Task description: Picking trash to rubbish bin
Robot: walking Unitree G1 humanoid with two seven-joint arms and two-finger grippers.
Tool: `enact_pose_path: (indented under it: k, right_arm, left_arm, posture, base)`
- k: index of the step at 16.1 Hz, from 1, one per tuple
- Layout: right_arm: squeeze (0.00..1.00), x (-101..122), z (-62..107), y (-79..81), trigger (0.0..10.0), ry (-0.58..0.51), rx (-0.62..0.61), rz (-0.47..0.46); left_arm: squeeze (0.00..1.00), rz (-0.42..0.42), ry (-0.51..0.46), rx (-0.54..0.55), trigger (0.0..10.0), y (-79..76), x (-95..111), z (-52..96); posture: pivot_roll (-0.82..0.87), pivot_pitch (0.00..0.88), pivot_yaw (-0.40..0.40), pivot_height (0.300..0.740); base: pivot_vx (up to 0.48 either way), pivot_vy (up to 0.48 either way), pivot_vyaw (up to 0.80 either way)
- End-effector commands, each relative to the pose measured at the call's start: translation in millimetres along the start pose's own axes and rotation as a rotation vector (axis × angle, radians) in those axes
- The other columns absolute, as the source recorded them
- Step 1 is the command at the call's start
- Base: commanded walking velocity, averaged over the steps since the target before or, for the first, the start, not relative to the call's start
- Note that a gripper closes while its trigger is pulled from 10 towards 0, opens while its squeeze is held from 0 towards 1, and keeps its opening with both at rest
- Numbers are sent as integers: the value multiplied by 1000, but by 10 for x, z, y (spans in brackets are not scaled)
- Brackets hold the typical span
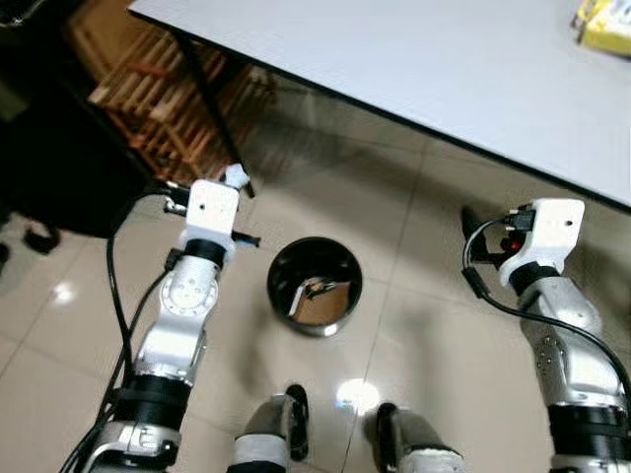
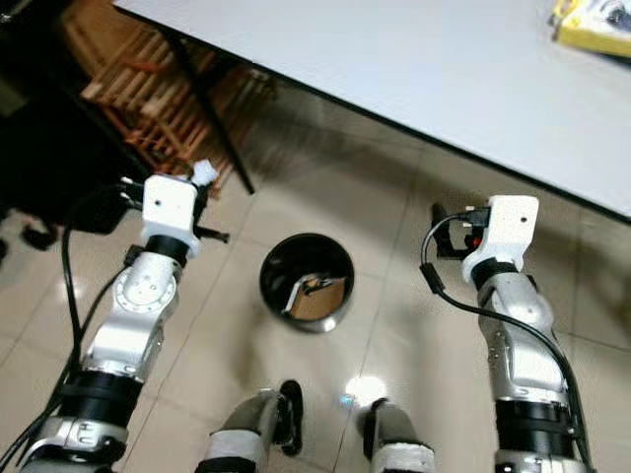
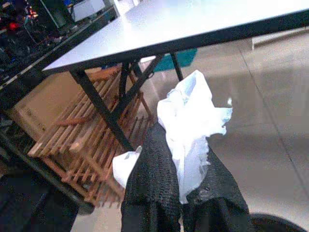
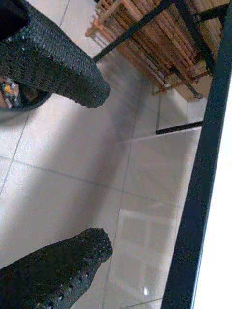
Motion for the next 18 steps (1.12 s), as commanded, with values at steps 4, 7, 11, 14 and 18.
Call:
enact_pose_path:
  k: [4,7,11,14,18]
  right_arm:
    - [0,-24,6,75,10000,2,20,6]
    - [0,-41,12,85,10000,7,25,12]
    - [0,-375,118,65,10000,89,20,16]
    - [0,-854,285,42,10000,226,4,3]
    - [0,-1252,443,-43,10000,348,-28,-8]
  left_arm:
    - [0,0,36,21,10000,75,-108,55]
    - [0,2,36,24,10000,73,-107,53]
    - [0,21,85,9,10000,-12,-275,129]
    - [0,44,211,-46,10000,-236,-660,365]
    - [0,50,354,-122,10000,-470,-1050,654]
  posture:
    - [52,319,110,740]
    - [54,321,110,740]
    - [55,324,110,740]
    - [56,326,109,740]
    - [54,326,108,740]
  base:
    - [327,0,0]
    - [328,0,0]
    - [329,0,0]
    - [330,0,0]
    - [319,0,0]
Point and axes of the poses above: a point about 5 cm out from each wrist's last joint towards the gripper, its own z axis pointing back from the gripper into the wrist, its own x axis along the axis of the wrist's last joint, y = z × x, the point moved 4 cm from there along -z, pointing out of the wrist towards the gripper, and after that the axes turned 8 degrees about -z, right-handed, at the moved point
